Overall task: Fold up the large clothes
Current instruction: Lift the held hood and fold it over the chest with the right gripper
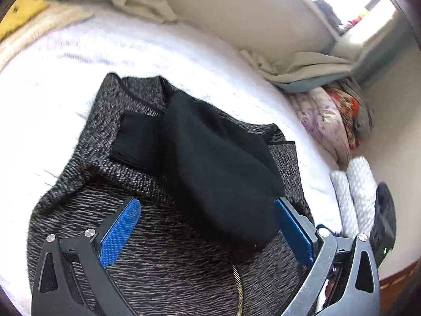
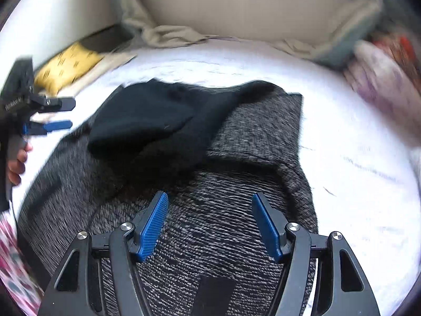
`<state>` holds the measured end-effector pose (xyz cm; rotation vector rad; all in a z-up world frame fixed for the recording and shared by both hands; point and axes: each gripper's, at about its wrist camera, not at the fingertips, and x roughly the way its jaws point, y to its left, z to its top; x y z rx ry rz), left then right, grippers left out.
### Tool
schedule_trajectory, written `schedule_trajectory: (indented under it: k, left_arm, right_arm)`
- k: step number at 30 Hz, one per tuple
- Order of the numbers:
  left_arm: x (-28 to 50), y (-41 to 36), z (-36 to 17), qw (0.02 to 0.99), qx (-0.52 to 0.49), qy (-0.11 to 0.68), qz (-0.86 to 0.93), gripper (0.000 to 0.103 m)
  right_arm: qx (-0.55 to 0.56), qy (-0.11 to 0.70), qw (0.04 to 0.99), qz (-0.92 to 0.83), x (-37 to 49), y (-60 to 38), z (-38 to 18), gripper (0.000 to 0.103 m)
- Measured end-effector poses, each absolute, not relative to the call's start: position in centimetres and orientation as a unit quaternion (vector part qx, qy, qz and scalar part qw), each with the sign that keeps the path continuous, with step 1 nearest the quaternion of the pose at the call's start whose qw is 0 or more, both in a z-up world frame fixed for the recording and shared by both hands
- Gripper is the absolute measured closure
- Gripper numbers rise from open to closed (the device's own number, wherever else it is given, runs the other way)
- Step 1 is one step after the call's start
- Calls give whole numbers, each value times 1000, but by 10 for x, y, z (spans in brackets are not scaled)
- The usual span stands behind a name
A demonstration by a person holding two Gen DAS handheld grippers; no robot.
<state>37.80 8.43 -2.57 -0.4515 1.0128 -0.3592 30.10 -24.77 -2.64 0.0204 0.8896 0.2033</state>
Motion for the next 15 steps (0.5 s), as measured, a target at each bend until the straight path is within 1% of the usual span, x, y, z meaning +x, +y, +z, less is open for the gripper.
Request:
schedule_trajectory:
  k: [3, 5, 6, 7, 8, 9, 10, 11, 12, 14, 15]
  left_arm:
    - [394, 75, -41, 789, -269, 522, -178, 3]
    - [405, 69, -57, 754, -300, 559, -173, 6]
    - [408, 64, -64, 742, -307, 570, -170, 13]
    - [414, 60, -73, 725, -319, 589, -161, 27]
    - [418, 58, -79, 715, -327, 599, -155, 36]
    - [421, 54, -83, 705, -338, 604, -154, 56]
    - [424, 50, -84, 701, -345, 605, -154, 72]
    - [426, 47, -80, 703, -346, 601, -155, 80]
    - [426, 44, -75, 706, -348, 596, -161, 94]
    - [431, 35, -53, 716, -359, 569, -185, 94]
    - [433, 31, -35, 729, -368, 542, -200, 94]
  right_arm:
    - [49, 421, 901, 93, 302, -262, -19, 38]
    - [70, 412, 903, 97, 305, -269, -14, 38]
    - [73, 410, 904, 98, 306, -265, -13, 39]
    - [76, 406, 906, 99, 308, -264, -11, 39]
    - [77, 402, 907, 100, 309, -263, -8, 39]
    - [79, 399, 908, 100, 310, -262, -6, 39]
    - [80, 397, 909, 100, 312, -263, -4, 39]
    - [82, 396, 909, 100, 312, -263, -3, 39]
    - [85, 396, 909, 99, 310, -261, 0, 39]
    - [97, 393, 909, 96, 308, -266, 3, 39]
    - [105, 391, 910, 93, 307, -269, 4, 39]
